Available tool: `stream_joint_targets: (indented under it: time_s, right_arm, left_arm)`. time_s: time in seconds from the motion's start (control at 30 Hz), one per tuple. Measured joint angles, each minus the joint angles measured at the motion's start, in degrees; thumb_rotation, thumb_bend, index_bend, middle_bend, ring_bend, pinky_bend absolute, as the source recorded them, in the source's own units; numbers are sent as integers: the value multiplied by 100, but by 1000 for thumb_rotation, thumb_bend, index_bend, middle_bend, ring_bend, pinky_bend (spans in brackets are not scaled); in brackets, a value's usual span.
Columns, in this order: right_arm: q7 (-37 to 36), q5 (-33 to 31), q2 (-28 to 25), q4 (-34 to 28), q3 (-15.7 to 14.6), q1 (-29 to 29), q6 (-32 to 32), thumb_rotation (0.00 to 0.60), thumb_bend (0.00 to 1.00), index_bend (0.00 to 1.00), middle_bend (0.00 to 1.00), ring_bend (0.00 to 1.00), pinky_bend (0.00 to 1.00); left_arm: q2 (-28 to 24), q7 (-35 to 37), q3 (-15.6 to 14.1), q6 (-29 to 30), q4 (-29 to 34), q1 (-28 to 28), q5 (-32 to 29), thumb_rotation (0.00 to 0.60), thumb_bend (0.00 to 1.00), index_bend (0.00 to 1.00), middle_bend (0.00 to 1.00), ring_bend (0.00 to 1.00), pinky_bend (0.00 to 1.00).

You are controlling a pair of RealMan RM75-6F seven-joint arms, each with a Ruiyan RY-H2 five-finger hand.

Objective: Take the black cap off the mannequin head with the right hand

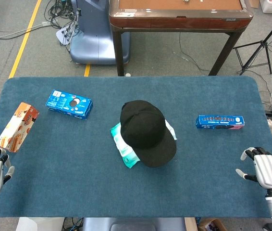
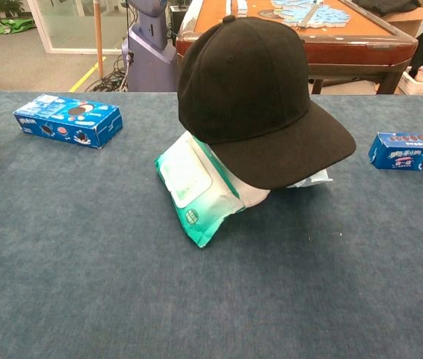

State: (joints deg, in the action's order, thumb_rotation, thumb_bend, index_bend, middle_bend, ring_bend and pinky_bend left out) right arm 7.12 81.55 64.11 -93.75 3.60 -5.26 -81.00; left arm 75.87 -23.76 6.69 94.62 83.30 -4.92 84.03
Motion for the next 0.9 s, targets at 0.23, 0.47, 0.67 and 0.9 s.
stream_joint_targets:
  time_s: [0.23, 0.47, 0.67, 0.9]
  right_arm:
    - [1, -27, 71, 53, 0, -23, 54, 600, 0, 532, 473, 350, 491]
    - [-96, 125, 247, 167, 73, -2, -222, 600, 0, 532, 571, 447, 602]
    - [-49, 455, 394, 185, 121, -92, -387, 600, 0, 530, 761, 641, 797]
    - [523, 785, 453, -144, 193, -523, -85, 600, 0, 525, 937, 800, 889]
  left_arm:
    - [-66, 448, -96, -185, -107, -29, 136, 600, 227, 489, 231, 110, 456]
    - [-377, 523, -187, -705, 288, -45, -179, 600, 227, 340, 341, 222, 457]
    - [-557, 501, -174, -799, 563, -23, -374, 600, 227, 342, 348, 227, 458]
    - [-626, 553, -152, -709, 652, 26, -392, 600, 227, 344, 349, 225, 458]
